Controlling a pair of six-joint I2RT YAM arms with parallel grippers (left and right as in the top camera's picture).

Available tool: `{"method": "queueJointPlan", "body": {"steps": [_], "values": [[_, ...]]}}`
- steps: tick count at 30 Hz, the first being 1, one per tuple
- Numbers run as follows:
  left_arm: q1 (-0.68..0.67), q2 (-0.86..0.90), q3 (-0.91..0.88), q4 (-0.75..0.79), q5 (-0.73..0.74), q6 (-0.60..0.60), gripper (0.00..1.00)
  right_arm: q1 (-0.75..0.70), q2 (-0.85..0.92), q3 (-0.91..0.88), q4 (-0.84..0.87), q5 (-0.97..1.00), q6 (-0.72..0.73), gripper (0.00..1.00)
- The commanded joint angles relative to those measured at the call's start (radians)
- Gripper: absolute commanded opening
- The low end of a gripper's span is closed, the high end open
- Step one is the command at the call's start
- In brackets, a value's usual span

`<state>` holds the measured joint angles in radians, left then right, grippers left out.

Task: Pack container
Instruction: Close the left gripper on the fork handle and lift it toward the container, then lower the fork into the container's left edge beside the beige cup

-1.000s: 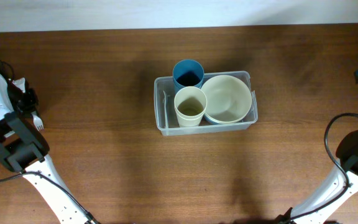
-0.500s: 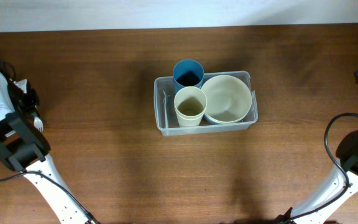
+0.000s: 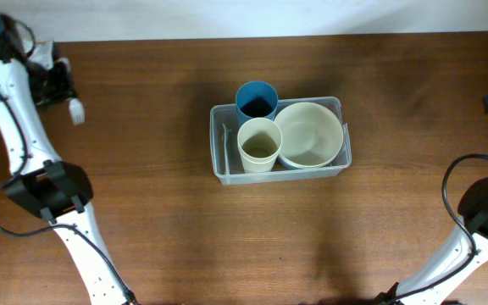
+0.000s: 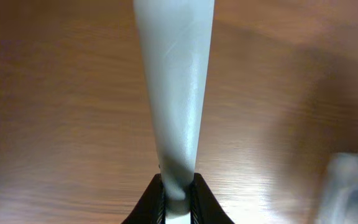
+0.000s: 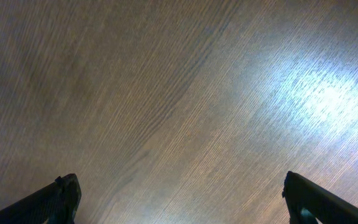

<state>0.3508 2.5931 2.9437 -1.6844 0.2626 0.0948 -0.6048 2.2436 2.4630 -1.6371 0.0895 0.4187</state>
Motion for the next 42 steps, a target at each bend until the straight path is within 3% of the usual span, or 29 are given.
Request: {"method": "queueJointPlan", "body": {"steps": [1,9,19,32,42], "values": [[-0.090,-0.161,0.024,-0.004,0.086,-0.055,0.02,-0.005,-0.008,-0.005,0.003,0.016,0.004,0.99],[-0.324,-0.310,0.023,-0.003,0.119,-0.164,0.03,-0.005,-0.008,-0.005,0.003,0.016,0.004,0.99],[-0.626,-0.325,-0.004,-0.003,0.130,-0.283,0.04,-0.005,-0.008,-0.005,0.003,0.016,0.004,0.99],[-0.695,-0.325,-0.208,-0.004,0.081,-0.350,0.04,-0.005,-0.008,-0.005,0.003,0.016,0.004,0.99],[-0.675,-0.329,-0.226,-0.004,0.055,-0.352,0.04,-0.005,-0.008,-0.005,0.003,0.016,0.004,0.99]]}}
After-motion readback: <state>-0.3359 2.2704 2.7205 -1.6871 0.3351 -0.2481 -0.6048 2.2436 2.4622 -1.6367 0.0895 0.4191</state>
